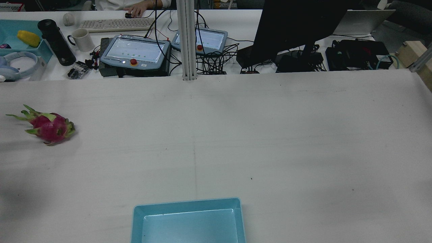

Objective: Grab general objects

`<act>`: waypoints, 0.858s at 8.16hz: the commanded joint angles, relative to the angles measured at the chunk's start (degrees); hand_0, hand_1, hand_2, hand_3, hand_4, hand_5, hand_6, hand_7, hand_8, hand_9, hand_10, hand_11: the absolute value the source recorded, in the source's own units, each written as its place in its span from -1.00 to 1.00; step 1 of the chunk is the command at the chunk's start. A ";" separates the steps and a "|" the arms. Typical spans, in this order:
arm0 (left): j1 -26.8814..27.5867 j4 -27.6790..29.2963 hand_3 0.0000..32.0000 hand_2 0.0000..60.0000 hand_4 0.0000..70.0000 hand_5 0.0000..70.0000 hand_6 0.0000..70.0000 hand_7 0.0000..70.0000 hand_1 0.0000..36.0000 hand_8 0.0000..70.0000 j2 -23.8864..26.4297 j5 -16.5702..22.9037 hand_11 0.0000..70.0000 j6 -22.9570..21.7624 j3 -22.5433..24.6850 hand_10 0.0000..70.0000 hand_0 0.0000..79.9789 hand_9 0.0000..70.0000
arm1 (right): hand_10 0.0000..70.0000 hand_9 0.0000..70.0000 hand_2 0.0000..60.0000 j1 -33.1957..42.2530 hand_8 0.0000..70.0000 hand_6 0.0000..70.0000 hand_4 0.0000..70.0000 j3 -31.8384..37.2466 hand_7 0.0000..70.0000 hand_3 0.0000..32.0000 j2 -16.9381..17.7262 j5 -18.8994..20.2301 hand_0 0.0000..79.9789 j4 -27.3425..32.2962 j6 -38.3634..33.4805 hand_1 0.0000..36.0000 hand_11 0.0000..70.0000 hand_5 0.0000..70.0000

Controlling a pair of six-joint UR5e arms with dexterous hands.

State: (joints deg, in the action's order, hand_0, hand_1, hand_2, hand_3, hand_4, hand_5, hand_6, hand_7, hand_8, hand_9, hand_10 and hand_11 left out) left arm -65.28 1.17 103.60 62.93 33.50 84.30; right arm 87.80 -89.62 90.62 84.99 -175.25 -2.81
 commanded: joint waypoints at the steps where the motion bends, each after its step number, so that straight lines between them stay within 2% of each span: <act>1: -0.20 2.07 -1.00 -1.00 -0.95 -0.77 -1.00 -0.87 -0.03 -1.00 -0.06 0.18 -0.97 0.33 0.34 -1.00 0.31 -1.00 | -1.00 -1.00 -1.00 0.00 -1.00 -1.00 -1.00 -0.03 -1.00 -1.00 0.00 0.00 -1.00 0.00 0.00 -1.00 -1.00 -1.00; 2: -0.64 2.52 -0.99 -1.00 -0.92 -0.80 -1.00 -0.87 0.03 -1.00 -0.06 0.09 -0.97 0.25 2.26 -1.00 0.34 -1.00 | -1.00 -1.00 -1.00 0.00 -1.00 -1.00 -1.00 -0.12 -1.00 -1.00 0.00 0.00 -1.00 0.00 0.00 -1.00 -1.00 -1.00; 3: -2.82 2.17 -0.93 -1.00 -0.89 -0.96 -1.00 -0.82 0.18 -1.00 -0.67 0.18 -0.93 0.42 7.58 -1.00 0.44 -1.00 | -1.00 -1.00 -1.00 0.00 -1.00 -1.00 -1.00 -0.12 -1.00 -1.00 0.00 0.00 -1.00 0.00 0.00 -1.00 -1.00 -1.00; 4: -3.97 1.99 -0.23 -1.00 -0.87 -1.00 -1.00 -0.79 0.41 -1.00 -1.63 0.27 -0.90 0.42 8.77 -0.99 0.65 -1.00 | -1.00 -1.00 -1.00 0.09 -1.00 -1.00 -1.00 -0.21 -1.00 -1.00 0.00 0.00 -1.00 0.00 0.00 -1.00 -1.00 -1.00; 5: -4.41 1.38 -0.15 -1.00 -0.84 -1.00 -1.00 -0.79 0.52 -1.00 -1.73 2.36 -0.91 0.16 10.00 -1.00 0.90 -1.00 | -1.00 -1.00 -1.00 0.00 -1.00 -1.00 -1.00 -0.21 -1.00 -1.00 0.00 0.00 -1.00 0.00 0.00 -1.00 -1.00 -1.00; 6: -6.86 -2.36 -0.90 -1.00 -0.85 -0.88 -1.00 -0.84 0.40 -1.00 -2.08 8.73 -0.93 0.07 14.97 -1.00 0.65 -1.00 | -1.00 -1.00 -1.00 0.09 -1.00 -1.00 -1.00 -0.21 -1.00 -1.00 0.00 0.00 -1.00 0.00 0.00 -1.00 -1.00 -1.00; 7: -14.71 -3.18 -0.95 -1.00 -0.92 -0.75 -1.00 -0.88 0.18 -1.00 -2.78 17.15 -1.00 0.68 18.85 -1.00 0.46 -1.00 | -1.00 -1.00 -1.00 0.00 -1.00 -1.00 -1.00 -0.21 -1.00 -1.00 0.00 0.00 -1.00 0.00 0.00 -1.00 -1.00 -1.00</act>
State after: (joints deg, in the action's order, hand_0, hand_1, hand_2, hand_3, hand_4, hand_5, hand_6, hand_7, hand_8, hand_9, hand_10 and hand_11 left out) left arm -70.14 1.45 101.92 66.86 33.71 95.18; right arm 87.84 -89.80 90.62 84.99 -175.25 -2.81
